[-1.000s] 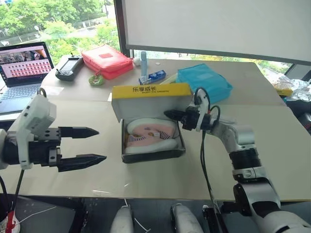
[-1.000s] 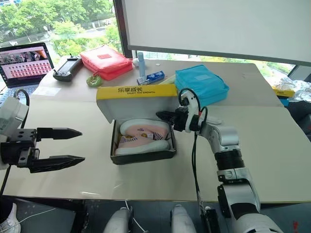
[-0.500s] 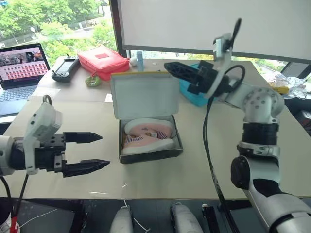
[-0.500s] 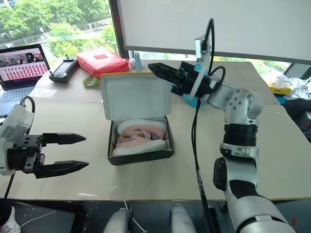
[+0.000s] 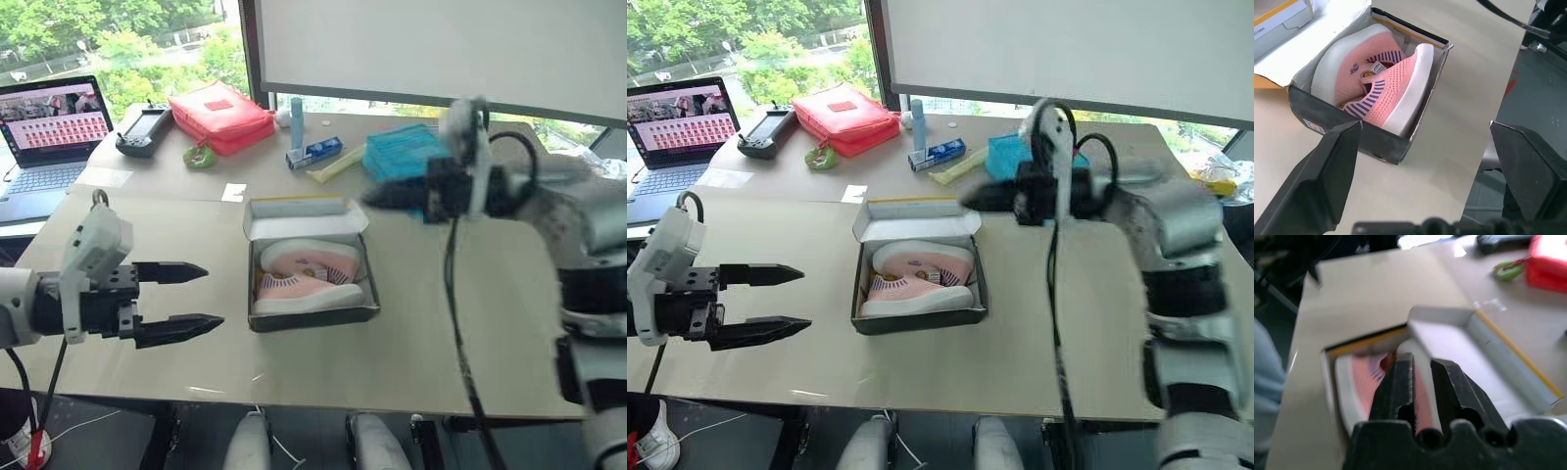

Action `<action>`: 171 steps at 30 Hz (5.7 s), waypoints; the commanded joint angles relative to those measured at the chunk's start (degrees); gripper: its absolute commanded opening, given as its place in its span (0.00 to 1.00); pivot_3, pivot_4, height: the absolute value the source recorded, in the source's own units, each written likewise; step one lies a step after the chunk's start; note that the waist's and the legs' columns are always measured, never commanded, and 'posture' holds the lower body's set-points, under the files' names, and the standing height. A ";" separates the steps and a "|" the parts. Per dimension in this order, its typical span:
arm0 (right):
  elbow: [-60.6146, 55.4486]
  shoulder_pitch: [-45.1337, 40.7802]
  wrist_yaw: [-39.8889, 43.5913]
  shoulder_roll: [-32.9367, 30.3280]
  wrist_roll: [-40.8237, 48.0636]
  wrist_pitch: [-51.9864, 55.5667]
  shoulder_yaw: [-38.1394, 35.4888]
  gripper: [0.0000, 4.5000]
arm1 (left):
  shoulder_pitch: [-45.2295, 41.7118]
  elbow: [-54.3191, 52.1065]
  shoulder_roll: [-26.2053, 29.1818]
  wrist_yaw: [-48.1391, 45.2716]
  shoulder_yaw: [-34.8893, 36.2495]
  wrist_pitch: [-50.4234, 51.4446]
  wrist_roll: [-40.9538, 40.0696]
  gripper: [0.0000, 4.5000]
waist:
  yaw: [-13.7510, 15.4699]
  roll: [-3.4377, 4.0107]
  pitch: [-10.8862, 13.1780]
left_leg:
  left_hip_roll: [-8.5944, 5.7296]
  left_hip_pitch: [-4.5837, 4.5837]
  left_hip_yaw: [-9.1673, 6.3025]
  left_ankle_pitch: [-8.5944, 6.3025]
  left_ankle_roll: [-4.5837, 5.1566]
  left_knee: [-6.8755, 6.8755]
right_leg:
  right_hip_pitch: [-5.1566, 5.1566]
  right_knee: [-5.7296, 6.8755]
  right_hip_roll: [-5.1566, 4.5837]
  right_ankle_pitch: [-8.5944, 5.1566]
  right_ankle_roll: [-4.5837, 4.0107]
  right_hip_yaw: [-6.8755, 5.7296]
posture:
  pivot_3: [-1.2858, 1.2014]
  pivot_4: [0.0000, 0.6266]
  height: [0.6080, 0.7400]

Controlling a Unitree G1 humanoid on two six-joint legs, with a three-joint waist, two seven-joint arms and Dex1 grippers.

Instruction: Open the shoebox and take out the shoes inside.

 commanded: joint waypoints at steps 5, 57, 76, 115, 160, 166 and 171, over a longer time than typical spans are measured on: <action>0.61 -1.70 6.52 2.20 -9.77 -11.67 9.41 0.85 | -2.68 -0.25 1.06 0.01 -2.84 -1.41 0.97 1.00 | -0.94 0.01 0.01 | 0.00 0.01 -0.03 0.03 -0.05 0.14 | -0.07 0.21 0.02 0.12 -0.14 0.04 | 0.52 0.24 0.91; 4.38 -3.48 8.75 14.74 -30.29 -33.30 14.32 0.06 | -1.46 -1.92 0.44 3.68 -3.07 -0.80 -0.46 1.00 | -0.67 0.01 0.02 | -0.01 0.02 -0.09 -0.17 -0.50 0.90 | -0.02 0.90 0.03 0.28 -0.07 0.03 | 0.52 0.24 0.91; -3.84 5.96 -6.26 14.22 -44.28 -24.92 15.32 0.06 | -4.12 0.26 1.72 1.18 -5.50 -1.33 1.56 1.00 | -0.05 0.00 0.01 | -0.01 0.01 -0.10 -0.15 -0.53 0.89 | -0.06 0.93 0.05 0.29 -0.09 0.03 | 0.52 0.24 0.91; -6.35 4.55 -22.25 21.19 -38.56 -20.42 -1.54 0.06 | -14.38 5.50 0.45 -4.32 -17.83 -5.54 7.89 1.00 | 0.51 -0.02 0.01 | -0.01 -0.04 -0.10 0.13 -0.21 0.89 | -0.03 0.89 0.04 0.29 -0.07 0.02 | 0.52 0.24 0.91; 16.31 -3.90 -10.53 22.82 -28.66 -24.20 9.36 0.99 | -8.96 7.40 -2.02 4.28 -7.82 -5.60 17.63 1.00 | -1.47 -0.07 0.10 | -0.06 0.66 -0.19 -0.08 -0.53 0.81 | 0.81 0.71 -0.03 0.25 -0.04 -0.01 | 0.52 0.24 0.91; 33.65 -8.84 -12.98 27.99 -33.66 -34.87 12.03 0.99 | -2.06 0.39 -4.72 7.15 1.42 -0.89 14.66 1.00 | -0.91 -0.09 0.11 | -0.05 0.41 -0.14 -0.08 -0.52 0.71 | 0.65 0.58 -0.04 0.23 0.00 -0.03 | 0.52 0.24 0.91; 42.45 -12.18 -14.03 29.18 -37.99 -39.49 13.36 0.99 | 0.89 -2.91 -6.08 9.06 5.30 1.28 12.87 1.00 | -1.25 -0.09 0.11 | -0.03 0.44 -0.17 -0.08 -0.52 0.65 | 0.59 0.67 0.00 0.22 -0.01 -0.07 | 0.52 0.24 0.91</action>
